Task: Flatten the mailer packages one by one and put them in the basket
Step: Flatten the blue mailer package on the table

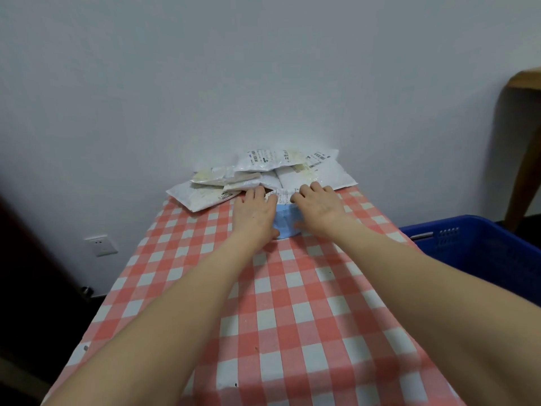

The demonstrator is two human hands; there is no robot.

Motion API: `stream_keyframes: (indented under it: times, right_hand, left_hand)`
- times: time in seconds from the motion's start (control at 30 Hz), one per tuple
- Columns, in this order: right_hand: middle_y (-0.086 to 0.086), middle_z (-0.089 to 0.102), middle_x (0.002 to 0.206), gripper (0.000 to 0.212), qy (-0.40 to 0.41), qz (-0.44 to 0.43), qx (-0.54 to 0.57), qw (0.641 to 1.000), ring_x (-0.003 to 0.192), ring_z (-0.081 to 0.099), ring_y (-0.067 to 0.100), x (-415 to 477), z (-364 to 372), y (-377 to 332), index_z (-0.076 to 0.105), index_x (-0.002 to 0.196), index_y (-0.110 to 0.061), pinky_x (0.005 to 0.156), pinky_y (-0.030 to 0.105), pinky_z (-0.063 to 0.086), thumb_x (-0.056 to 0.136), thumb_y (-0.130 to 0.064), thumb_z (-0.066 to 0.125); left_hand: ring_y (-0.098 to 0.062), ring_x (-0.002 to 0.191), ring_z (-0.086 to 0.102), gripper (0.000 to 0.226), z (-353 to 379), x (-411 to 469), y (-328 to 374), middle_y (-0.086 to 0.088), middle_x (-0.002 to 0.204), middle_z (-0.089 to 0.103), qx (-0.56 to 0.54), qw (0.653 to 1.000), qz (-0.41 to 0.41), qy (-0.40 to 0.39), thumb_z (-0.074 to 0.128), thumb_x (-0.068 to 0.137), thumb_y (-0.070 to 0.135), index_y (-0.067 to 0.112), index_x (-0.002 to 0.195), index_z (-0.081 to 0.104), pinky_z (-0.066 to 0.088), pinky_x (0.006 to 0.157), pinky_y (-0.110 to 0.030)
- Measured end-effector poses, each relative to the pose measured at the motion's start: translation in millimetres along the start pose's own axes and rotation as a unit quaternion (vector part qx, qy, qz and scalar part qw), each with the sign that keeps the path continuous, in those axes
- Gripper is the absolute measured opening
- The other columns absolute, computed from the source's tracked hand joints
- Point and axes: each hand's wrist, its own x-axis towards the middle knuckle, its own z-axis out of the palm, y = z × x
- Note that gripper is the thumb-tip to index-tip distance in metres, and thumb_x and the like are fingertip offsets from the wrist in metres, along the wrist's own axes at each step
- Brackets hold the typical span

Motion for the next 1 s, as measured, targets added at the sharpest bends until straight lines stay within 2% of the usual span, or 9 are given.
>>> stream_keyframes:
  times: [0.17, 0.3, 0.4, 0.47, 0.53, 0.63, 0.77, 0.9, 1.0]
  right_hand:
    - [0.003, 0.054, 0.123, 0.028, -0.034, 0.004, -0.023, 0.999, 0.118, 0.044, 0.023, 1.3, -1.7, 1.5, 0.056, 0.118, -0.017, 0.090, 0.033, 0.035, 0.091, -0.013, 0.051]
    - [0.003, 0.053, 0.121, 0.026, -0.069, -0.038, -0.011, 0.997, 0.117, 0.042, 0.023, -10.1, -9.9, 13.7, 0.062, 0.114, -0.020, 0.085, 0.030, 0.036, 0.090, -0.025, 0.054]
    - [0.005, 0.050, 0.121, 0.025, -0.103, -0.024, 0.037, 0.994, 0.114, 0.046, 0.024, -23.3, -6.2, 15.1, 0.061, 0.110, -0.019, 0.083, 0.032, 0.040, 0.086, -0.027, 0.059]
    - [0.005, 0.051, 0.120, 0.025, -0.111, -0.017, 0.046, 0.993, 0.109, 0.051, 0.025, -29.4, -4.0, 11.9, 0.058, 0.111, -0.018, 0.078, 0.032, 0.039, 0.086, -0.022, 0.058]
    - [0.004, 0.053, 0.119, 0.027, -0.125, -0.007, 0.058, 0.990, 0.106, 0.054, 0.025, -32.5, -5.1, 8.8, 0.054, 0.114, -0.019, 0.073, 0.032, 0.038, 0.087, -0.018, 0.056]
    - [0.003, 0.057, 0.118, 0.028, -0.153, 0.002, 0.055, 0.987, 0.103, 0.055, 0.023, -32.1, -5.4, 8.2, 0.053, 0.117, -0.021, 0.072, 0.030, 0.039, 0.088, -0.018, 0.055]
    - [0.002, 0.060, 0.111, 0.026, -0.188, 0.007, 0.066, 0.980, 0.089, 0.050, 0.019, -31.8, 1.6, 7.3, 0.059, 0.108, -0.021, 0.069, 0.028, 0.039, 0.084, -0.030, 0.064]
    - [0.001, 0.061, 0.110, 0.022, -0.215, 0.015, 0.102, 0.971, 0.097, 0.055, 0.022, -31.3, 14.4, 6.5, 0.061, 0.104, -0.024, 0.075, 0.029, 0.044, 0.082, -0.030, 0.065]
    - [-0.001, 0.061, 0.108, 0.018, -0.216, 0.009, 0.117, 0.969, 0.096, 0.055, 0.022, -29.2, 17.2, 8.2, 0.060, 0.098, -0.027, 0.077, 0.030, 0.045, 0.081, -0.030, 0.064]
  left_hand:
    - [-0.025, 0.112, 0.048, 0.044, 6.6, 0.8, -4.7, -0.005, 0.128, 0.047, -0.007, 1.000, 0.016, 0.014, 0.053, 0.092, 0.038, 0.016, 0.129, 0.042, 0.043, 0.083, -0.034]
    - [-0.022, 0.115, 0.047, 0.057, 4.0, -8.4, -8.0, -0.001, 0.129, 0.047, -0.004, 0.997, 0.067, -0.030, 0.067, 0.083, 0.024, 0.019, 0.132, 0.038, 0.041, 0.081, -0.032]
    - [-0.022, 0.110, 0.048, 0.061, 3.8, -17.7, -5.1, -0.002, 0.125, 0.047, -0.023, 0.994, 0.091, -0.047, 0.069, 0.079, 0.044, 0.018, 0.128, 0.042, 0.041, 0.079, -0.031]
    - [-0.022, 0.110, 0.049, 0.053, 3.4, -19.6, -0.6, -0.002, 0.123, 0.048, -0.024, 0.995, 0.094, -0.037, 0.066, 0.082, 0.042, 0.017, 0.124, 0.046, 0.042, 0.079, -0.032]
    - [-0.023, 0.107, 0.052, 0.034, 0.3, -18.2, 3.6, -0.002, 0.119, 0.052, -0.007, 0.995, 0.095, -0.028, 0.058, 0.087, 0.029, 0.017, 0.118, 0.051, 0.041, 0.073, -0.033]
    - [-0.023, 0.101, 0.056, 0.021, -1.4, -16.1, 10.1, -0.002, 0.111, 0.058, 0.025, 0.993, 0.102, -0.044, 0.050, 0.090, 0.018, 0.019, 0.110, 0.058, 0.038, 0.066, -0.032]
    - [-0.023, 0.102, 0.057, 0.022, 5.1, -17.4, 14.9, -0.002, 0.110, 0.062, 0.028, 0.991, 0.123, -0.050, 0.046, 0.091, 0.010, 0.018, 0.105, 0.061, 0.036, 0.067, -0.032]
    - [-0.025, 0.101, 0.058, 0.024, 15.4, -18.4, 17.6, -0.004, 0.107, 0.064, 0.004, 0.990, 0.122, -0.076, 0.045, 0.089, 0.006, 0.018, 0.102, 0.062, 0.037, 0.069, -0.032]
    - [-0.025, 0.101, 0.057, 0.025, 13.5, -15.9, 16.8, -0.005, 0.107, 0.064, -0.025, 0.987, 0.129, -0.091, 0.045, 0.088, 0.006, 0.017, 0.102, 0.063, 0.038, 0.071, -0.031]
